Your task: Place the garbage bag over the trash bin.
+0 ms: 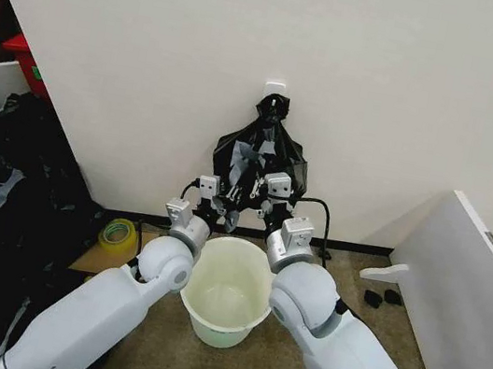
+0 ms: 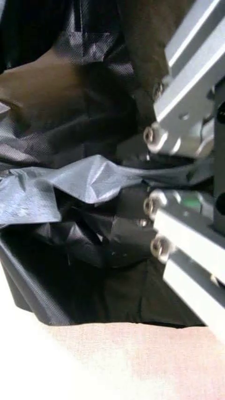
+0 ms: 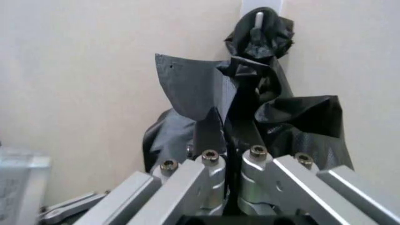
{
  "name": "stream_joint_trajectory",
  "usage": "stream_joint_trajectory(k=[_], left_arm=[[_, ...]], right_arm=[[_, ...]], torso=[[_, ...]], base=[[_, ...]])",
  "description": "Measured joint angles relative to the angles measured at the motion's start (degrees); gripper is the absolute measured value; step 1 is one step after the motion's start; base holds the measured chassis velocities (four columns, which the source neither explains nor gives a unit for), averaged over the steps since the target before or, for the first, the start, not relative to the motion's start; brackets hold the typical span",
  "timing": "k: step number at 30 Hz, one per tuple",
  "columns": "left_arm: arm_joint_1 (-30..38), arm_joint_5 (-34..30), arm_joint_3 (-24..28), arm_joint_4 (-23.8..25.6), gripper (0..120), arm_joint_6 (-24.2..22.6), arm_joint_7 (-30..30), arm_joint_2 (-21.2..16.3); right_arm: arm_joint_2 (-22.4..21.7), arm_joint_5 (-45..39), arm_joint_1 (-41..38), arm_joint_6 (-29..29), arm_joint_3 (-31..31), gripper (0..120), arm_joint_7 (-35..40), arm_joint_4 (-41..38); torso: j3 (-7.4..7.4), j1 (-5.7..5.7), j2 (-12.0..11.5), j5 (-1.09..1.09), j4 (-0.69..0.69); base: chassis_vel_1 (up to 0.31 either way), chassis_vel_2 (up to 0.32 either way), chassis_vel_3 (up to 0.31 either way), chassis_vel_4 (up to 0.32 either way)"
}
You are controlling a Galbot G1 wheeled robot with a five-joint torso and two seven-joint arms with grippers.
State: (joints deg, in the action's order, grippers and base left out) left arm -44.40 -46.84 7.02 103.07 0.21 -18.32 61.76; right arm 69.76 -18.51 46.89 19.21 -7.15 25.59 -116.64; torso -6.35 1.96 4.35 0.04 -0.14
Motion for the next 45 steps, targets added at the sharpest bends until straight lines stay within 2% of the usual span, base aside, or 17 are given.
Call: stream_joint_trajectory(k=[3, 10, 18, 23, 29, 31, 32, 35, 45], left_arm=[[-0.7, 0.0, -0.5, 0.9, 0, 0.1, -0.1, -0.4], [-3.8, 0.2, -2.7, 3.9, 0, 0.3, -0.4, -2.2], [-11.6, 2.4, -6.7, 10.7, 0, 0.9, -0.3, -5.3], [-15.2, 3.9, -8.3, 13.6, 0, 1.1, -0.1, -6.0], [-20.6, 5.5, -11.3, 19.9, 0, 1.2, 0.0, -7.8], [-22.6, 5.8, -12.0, 22.5, 0, 1.4, 0.0, -9.0], [-22.6, 5.8, -12.0, 22.5, 0, 1.4, 0.0, -9.0], [-25.0, 6.5, -12.7, 25.4, 0, 1.9, 0.3, -10.0], [-31.5, 7.8, -13.7, 31.6, 0, 2.4, 0.8, -11.4]], right_arm=[[-0.3, -0.2, 0.5, 0.0, 0.7, 0, 0.2, -0.1], [-1.3, -0.6, 3.7, 0.2, 2.4, 0, 0.3, -1.7], [-2.9, -1.1, 10.8, 0.1, 4.6, 0, 0.1, -5.6], [-3.1, -2.0, 12.5, 0.2, 5.2, 0, 0.3, -7.4], [-3.3, -5.6, 16.5, 1.2, 7.3, 0, 1.2, -14.1], [-3.6, -6.3, 22.2, 0.8, 10.4, 0, -0.5, -19.1], [-3.6, -6.3, 22.2, 0.8, 10.4, 0, -0.5, -19.1], [-3.4, -5.3, 29.9, -1.0, 13.2, 0, -2.8, -23.7], [-3.4, -5.6, 34.5, -1.9, 14.1, 0, -3.9, -26.8]], torso=[[0.00, 0.00, 0.0, 0.00, 0.00], [0.00, 0.00, 0.0, 0.00, -0.01], [0.01, 0.00, 0.0, -0.01, 0.00], [0.01, 0.00, 0.0, 0.00, 0.00], [0.01, -0.01, 0.0, 0.00, 0.00], [0.01, -0.01, 0.0, 0.00, 0.01], [0.01, -0.01, 0.0, 0.00, 0.01], [0.01, -0.01, 0.0, 0.00, -0.03], [0.01, -0.01, 0.0, -0.01, 0.01]], base=[[0.000, 0.000, 0.000, 0.000], [0.000, 0.000, 0.000, 0.000], [0.000, 0.000, 0.000, 0.000], [0.000, 0.000, 0.000, 0.000], [0.000, 0.000, 0.000, 0.000], [0.000, 0.000, 0.000, 0.000], [0.000, 0.000, 0.000, 0.000], [0.000, 0.000, 0.000, 0.000], [0.000, 0.000, 0.000, 0.000]])
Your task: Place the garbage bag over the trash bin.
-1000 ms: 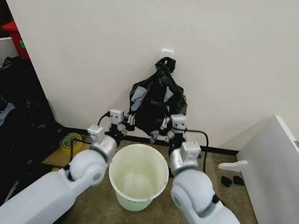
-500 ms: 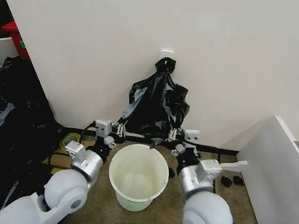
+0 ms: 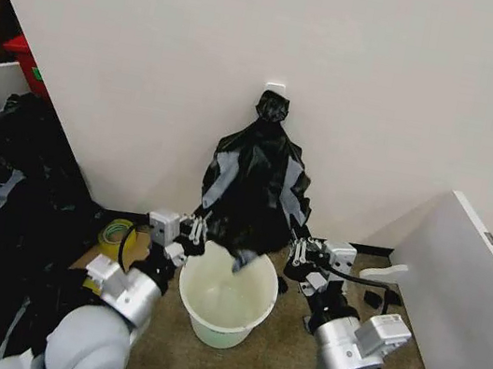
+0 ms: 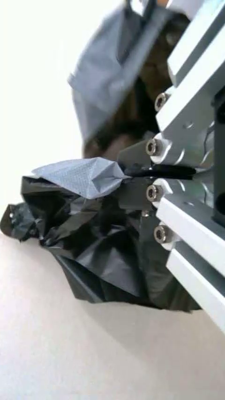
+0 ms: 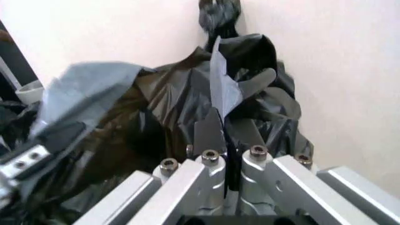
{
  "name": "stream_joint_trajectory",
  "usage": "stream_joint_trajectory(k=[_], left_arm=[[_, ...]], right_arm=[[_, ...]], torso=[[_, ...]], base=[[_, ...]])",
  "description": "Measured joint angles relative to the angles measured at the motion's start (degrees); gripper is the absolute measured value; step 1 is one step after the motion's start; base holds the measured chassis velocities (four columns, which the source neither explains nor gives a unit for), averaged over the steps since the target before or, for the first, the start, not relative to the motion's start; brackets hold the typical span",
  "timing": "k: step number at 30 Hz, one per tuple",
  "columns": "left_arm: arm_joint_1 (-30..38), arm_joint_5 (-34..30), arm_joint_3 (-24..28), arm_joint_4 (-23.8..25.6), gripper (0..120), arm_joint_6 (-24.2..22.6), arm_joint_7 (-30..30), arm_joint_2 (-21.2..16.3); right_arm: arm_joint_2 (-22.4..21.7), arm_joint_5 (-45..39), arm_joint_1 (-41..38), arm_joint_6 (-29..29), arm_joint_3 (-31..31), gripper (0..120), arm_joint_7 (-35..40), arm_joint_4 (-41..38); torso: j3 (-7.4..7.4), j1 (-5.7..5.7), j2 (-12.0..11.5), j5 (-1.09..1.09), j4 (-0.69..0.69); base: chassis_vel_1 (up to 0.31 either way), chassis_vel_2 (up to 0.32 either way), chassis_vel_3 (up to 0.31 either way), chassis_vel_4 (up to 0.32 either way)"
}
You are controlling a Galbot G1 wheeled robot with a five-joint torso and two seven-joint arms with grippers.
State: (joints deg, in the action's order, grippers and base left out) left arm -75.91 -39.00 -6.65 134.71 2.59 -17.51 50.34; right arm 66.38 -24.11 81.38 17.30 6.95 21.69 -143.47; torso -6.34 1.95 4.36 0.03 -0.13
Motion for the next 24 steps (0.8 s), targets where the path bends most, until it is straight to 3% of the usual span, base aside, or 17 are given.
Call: stream_joint_trajectory(k=[6, 13, 24], left_arm=[[-2.8, 0.7, 0.0, 3.8, 0, 0.0, 0.2, -0.6], [-1.3, -2.2, 0.2, 7.1, 0, -0.7, -0.2, -2.7], [0.8, -2.5, 4.4, -0.4, 0, -0.2, -0.7, 2.1]], right_arm=[[0.0, -3.1, 2.7, 1.1, 0.6, 0, 0.9, -0.1], [1.2, -10.8, 4.7, 3.1, 2.0, 0, 3.4, 0.0], [-0.5, -13.6, 4.5, 3.6, 4.6, 0, 5.6, 0.1]], torso=[[-0.01, 0.00, 0.0, 0.01, -0.02], [-0.01, 0.01, 0.0, -0.01, -0.02], [-0.01, 0.01, 0.0, 0.00, -0.01]], base=[[0.000, 0.000, 0.000, 0.000], [0.000, 0.000, 0.000, 0.000], [0.000, 0.000, 0.000, 0.000]])
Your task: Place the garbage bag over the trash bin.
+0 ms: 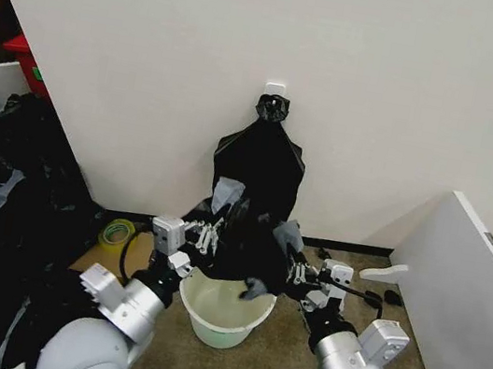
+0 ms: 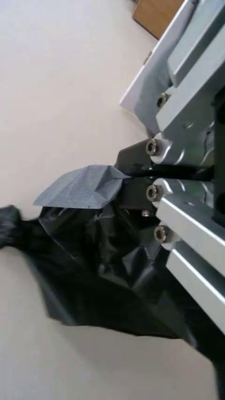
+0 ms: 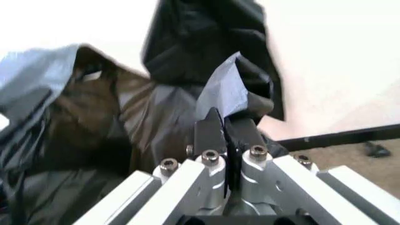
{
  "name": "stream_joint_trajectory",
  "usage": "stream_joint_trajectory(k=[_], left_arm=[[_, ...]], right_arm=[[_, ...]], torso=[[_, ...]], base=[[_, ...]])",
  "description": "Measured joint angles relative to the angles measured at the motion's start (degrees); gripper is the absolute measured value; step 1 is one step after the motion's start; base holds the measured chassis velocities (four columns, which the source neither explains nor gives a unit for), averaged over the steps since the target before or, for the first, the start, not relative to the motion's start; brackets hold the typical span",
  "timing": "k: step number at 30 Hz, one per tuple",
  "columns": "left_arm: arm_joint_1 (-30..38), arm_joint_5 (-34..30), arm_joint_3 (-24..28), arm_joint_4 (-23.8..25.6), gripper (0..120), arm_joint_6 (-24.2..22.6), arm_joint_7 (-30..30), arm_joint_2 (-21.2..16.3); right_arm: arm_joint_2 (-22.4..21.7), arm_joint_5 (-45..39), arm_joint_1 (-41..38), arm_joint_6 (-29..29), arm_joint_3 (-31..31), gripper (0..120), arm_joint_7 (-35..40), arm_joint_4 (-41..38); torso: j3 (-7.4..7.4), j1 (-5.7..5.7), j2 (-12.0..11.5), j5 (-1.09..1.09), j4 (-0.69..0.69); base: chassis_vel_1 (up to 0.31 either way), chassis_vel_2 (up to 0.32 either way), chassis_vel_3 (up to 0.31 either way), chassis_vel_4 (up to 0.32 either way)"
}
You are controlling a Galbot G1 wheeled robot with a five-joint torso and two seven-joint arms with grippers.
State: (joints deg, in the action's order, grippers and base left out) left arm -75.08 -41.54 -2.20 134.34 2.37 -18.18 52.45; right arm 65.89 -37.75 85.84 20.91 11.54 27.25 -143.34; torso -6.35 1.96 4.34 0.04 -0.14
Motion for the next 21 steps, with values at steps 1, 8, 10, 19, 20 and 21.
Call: stream_joint_trajectory(k=[1, 8, 10, 19, 20, 21], left_arm=[[0.1, 0.0, 0.4, -0.7, 0, 0.0, -0.1, 0.5], [-0.4, -0.8, 1.2, -4.2, 0, -0.7, -1.0, 2.6], [-0.3, -0.8, 1.5, -6.1, 0, -0.5, -1.1, 3.1], [-1.8, 0.9, -0.1, -13.3, 0, 1.4, -1.5, 5.7], [-2.4, 1.7, -0.4, -14.7, 0, 1.9, -1.5, 6.1], [-3.0, 2.8, -0.4, -15.6, 0, 2.5, -1.5, 6.7]], right_arm=[[-0.6, -1.0, 0.1, 0.0, 0.9, 0, 0.3, 0.0], [-1.8, -4.7, -0.9, 0.0, 1.2, 0, 1.2, 0.1], [-0.7, -4.4, -1.0, -0.5, 0.4, 0, 1.1, 0.1], [6.5, -0.6, -1.0, -4.2, -2.4, 0, 0.8, 5.9], [7.0, 0.7, -0.1, -4.8, -2.6, 0, 0.8, 7.5], [7.3, 1.7, 1.0, -5.3, -2.8, 0, 0.7, 9.1]], torso=[[0.00, 0.00, 0.0, 0.00, -0.02], [0.00, 0.00, 0.0, 0.00, 0.01], [0.00, 0.00, 0.0, -0.01, -0.01], [0.00, 0.00, 0.0, -0.01, 0.00], [0.00, 0.00, 0.0, 0.01, 0.00], [0.00, 0.00, 0.0, 0.01, 0.00]], base=[[0.000, 0.000, 0.000, 0.000], [0.000, 0.000, 0.000, 0.000], [0.000, 0.000, 0.000, 0.000], [0.000, 0.000, 0.000, 0.000], [0.000, 0.000, 0.000, 0.000], [0.000, 0.000, 0.000, 0.000]])
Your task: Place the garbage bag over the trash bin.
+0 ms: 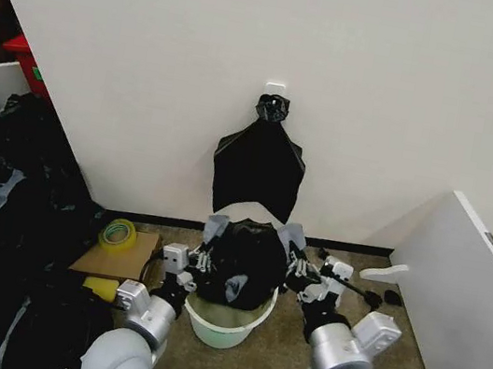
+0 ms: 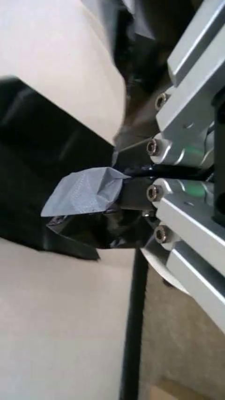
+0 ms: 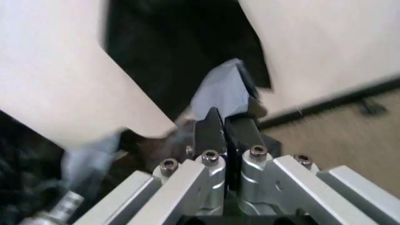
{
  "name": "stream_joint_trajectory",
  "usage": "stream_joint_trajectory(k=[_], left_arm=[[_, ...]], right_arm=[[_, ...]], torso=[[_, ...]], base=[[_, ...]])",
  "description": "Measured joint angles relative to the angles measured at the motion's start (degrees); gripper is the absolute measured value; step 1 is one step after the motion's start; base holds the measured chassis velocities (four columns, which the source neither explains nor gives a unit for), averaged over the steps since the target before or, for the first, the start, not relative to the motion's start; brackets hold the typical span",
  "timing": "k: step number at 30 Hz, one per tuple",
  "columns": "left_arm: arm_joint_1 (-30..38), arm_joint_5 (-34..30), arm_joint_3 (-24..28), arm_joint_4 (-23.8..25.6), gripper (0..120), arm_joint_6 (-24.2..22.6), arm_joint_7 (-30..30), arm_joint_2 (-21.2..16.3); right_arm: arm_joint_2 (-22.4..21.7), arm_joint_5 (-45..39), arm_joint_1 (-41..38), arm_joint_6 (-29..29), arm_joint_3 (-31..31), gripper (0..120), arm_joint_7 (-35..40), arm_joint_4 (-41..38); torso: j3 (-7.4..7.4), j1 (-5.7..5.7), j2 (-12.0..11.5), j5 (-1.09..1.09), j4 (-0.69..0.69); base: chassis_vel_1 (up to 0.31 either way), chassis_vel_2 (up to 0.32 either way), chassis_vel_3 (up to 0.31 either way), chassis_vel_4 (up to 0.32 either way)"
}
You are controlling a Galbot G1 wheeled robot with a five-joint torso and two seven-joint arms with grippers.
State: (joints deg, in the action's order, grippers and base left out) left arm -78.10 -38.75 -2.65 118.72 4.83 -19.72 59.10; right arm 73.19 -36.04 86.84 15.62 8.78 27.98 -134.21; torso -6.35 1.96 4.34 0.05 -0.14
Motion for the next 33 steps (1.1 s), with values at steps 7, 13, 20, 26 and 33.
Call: stream_joint_trajectory(k=[7, 13, 20, 26, 33], left_arm=[[-2.1, 2.3, -0.7, 0.1, 0, 1.0, -0.5, 0.7], [-6.3, 3.1, -2.3, 4.1, 0, 1.3, -1.3, -0.5], [-13.0, 4.2, -2.8, 4.1, 0, 2.5, -1.2, -1.6], [-14.6, 4.5, -3.1, 2.6, 0, 2.6, -1.4, -1.8], [-16.1, 4.5, -3.4, 2.1, 0, 2.3, -1.4, -2.6]], right_arm=[[1.4, 6.1, 4.2, -2.0, -1.0, 0, -0.6, 6.0], [0.6, 10.4, 7.8, 0.7, -1.6, 0, 0.8, 4.1], [0.7, 11.6, 9.2, 5.4, -1.8, 0, 4.1, 4.9], [0.6, 11.1, 9.7, 9.1, -2.7, 0, 5.0, 4.5], [0.6, 10.9, 9.4, 12.8, -3.8, 0, 5.6, 5.4]], torso=[[0.00, 0.00, 0.0, -0.01, 0.00], [0.01, 0.00, 0.0, -0.01, -0.01], [0.01, 0.00, 0.0, -0.02, 0.00], [0.01, 0.00, 0.0, -0.01, -0.01], [0.01, 0.00, 0.0, -0.01, 0.00]], base=[[0.000, 0.000, 0.000, 0.000], [0.000, 0.000, 0.000, 0.000], [0.000, 0.000, 0.000, 0.000], [0.000, 0.000, 0.000, 0.000], [0.000, 0.000, 0.000, 0.000]])
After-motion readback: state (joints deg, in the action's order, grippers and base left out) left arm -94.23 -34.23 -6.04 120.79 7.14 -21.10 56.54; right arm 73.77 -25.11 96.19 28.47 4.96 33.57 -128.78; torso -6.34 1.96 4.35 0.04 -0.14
